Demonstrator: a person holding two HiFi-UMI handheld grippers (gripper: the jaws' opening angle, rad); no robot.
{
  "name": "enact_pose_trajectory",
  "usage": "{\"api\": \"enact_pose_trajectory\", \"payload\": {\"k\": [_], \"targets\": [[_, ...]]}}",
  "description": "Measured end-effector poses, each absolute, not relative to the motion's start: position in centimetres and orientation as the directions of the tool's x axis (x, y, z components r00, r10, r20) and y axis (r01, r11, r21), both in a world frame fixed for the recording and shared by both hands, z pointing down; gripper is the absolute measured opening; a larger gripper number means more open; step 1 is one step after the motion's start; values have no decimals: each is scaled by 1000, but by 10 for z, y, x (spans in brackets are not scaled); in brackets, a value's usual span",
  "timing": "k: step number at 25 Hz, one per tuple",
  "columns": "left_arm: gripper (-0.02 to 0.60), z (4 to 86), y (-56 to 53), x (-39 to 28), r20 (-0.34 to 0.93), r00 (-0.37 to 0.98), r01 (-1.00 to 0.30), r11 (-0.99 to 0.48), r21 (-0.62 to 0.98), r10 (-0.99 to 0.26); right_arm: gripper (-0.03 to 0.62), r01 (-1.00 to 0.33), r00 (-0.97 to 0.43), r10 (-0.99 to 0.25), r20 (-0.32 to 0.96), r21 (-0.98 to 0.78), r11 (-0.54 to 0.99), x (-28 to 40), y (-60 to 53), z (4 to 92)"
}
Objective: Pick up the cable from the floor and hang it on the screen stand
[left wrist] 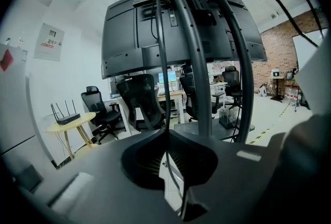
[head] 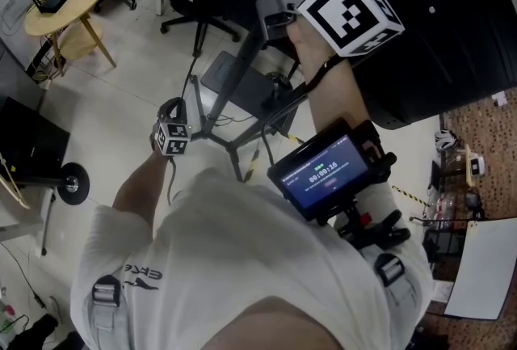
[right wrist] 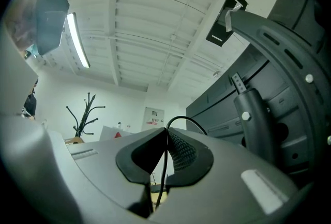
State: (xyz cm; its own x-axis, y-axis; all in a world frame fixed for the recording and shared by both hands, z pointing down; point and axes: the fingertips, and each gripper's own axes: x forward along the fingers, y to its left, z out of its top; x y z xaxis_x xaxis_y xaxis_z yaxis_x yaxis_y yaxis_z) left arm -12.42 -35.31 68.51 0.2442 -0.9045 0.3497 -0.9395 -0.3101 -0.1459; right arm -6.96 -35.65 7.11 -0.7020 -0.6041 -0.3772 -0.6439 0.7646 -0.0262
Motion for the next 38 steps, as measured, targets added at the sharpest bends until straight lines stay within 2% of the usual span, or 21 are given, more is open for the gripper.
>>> {"api": "enact_pose_trajectory", "payload": {"k": [9,15,21,31,38], "targets": [[17,651,-348,-218,317,119,-962,-189,-199,-941,29,-730,-592,-697,-405,-97,676,7,-361,84],[17,580,-331,-279,186,68,-948,-121,-293,-980,31,-774,-506,-742,-439,-148,616,66,-309,98],[17,466,-360,-311,31,111,-908,-114,-403,-993,34,-803,-451,-805,-386,-217,554,103,-318,125],[18,281,-408,-283,-129,299,-840,-196,-507,-946,34,-837,-450,-865,-221,-234,495,133,-355,175],[18,176,-425,-231,-160,425,-784,-274,-557,-891,40,-844,-440,-881,-171,-256,471,144,-369,199]]}}
